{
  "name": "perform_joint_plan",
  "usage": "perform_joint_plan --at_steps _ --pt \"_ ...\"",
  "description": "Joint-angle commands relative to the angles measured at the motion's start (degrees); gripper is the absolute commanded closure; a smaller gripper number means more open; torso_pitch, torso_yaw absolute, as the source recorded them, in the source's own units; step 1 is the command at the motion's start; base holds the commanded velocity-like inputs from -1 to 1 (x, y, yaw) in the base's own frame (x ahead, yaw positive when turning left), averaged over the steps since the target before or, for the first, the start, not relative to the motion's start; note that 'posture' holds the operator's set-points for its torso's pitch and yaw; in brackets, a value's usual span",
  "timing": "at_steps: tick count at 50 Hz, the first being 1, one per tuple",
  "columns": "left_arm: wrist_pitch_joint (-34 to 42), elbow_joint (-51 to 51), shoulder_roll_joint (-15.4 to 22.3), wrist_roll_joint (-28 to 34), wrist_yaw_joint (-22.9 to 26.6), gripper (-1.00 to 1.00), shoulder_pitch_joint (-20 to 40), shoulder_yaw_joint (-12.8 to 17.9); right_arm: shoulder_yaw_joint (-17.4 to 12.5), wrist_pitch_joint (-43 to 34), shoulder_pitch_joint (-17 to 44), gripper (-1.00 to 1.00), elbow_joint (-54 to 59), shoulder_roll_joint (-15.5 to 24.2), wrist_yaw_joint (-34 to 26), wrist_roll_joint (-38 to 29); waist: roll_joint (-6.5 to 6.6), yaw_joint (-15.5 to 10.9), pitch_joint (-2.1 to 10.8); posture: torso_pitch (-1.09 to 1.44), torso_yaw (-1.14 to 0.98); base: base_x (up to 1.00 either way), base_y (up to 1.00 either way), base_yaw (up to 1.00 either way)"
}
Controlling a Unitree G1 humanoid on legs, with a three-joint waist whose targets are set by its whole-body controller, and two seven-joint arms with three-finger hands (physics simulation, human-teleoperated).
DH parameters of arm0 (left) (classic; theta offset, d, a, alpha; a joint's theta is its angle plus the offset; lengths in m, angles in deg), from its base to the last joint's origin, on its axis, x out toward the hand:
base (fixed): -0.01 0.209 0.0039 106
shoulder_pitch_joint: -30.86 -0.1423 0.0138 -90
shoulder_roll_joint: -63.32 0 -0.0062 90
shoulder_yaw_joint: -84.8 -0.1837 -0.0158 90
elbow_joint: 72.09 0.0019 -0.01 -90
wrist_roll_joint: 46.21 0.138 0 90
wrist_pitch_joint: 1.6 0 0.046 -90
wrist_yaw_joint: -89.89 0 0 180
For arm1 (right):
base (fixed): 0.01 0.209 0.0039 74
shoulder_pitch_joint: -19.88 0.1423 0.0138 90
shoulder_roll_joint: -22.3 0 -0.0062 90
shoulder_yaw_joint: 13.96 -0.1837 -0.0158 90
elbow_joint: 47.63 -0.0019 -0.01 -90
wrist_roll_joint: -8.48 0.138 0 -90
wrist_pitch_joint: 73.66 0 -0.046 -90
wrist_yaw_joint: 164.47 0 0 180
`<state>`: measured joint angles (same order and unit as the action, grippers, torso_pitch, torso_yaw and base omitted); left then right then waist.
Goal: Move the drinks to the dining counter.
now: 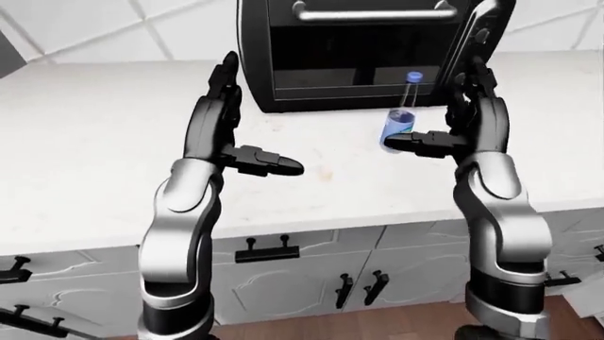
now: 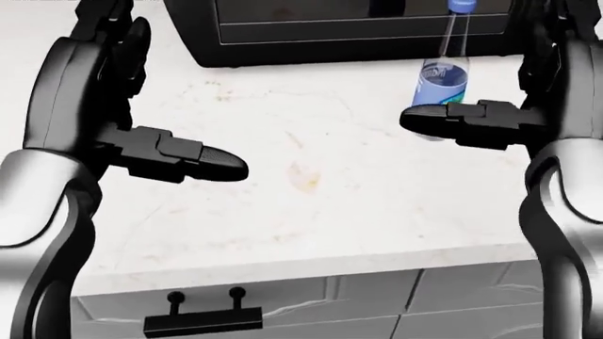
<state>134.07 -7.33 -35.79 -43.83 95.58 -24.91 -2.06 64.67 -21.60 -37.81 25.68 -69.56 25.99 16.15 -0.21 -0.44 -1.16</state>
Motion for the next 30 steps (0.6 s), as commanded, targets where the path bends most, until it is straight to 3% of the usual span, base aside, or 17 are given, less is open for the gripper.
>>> perform_joint_plan --at_steps 1,6,15,30 --pt "-1.85 -1.5 0.37 0.07 -0.21 -1.0 1.88 0.46 0.49 2.59 2.8 -1.0 1.1 -0.15 1.65 -1.54 -0.15 -0.01 1.46 0.0 0.0 0.0 0.0 0.0" --pt "-0.34 -2.62 0.57 -0.09 -0.3 -1.0 2.41 0.52 3.17 5.58 7.09 -1.0 9.67 -1.97 5.13 -5.58 0.01 0.22 1.58 0.0 0.0 0.0 0.0 0.0" --pt "-0.44 -2.51 1.12 -0.41 -0.16 -1.0 2.33 0.91 5.12 9.66 12.93 -1.0 21.15 -4.25 10.16 -10.0 0.29 0.05 1.55 0.0 0.0 0.0 0.0 0.0" --pt "1.11 -3.77 1.74 -0.94 -0.18 -1.0 3.14 1.32 5.09 9.42 15.42 -1.0 28.53 -4.53 14.23 -13.07 0.09 -0.22 1.3 0.0 0.0 0.0 0.0 0.0"
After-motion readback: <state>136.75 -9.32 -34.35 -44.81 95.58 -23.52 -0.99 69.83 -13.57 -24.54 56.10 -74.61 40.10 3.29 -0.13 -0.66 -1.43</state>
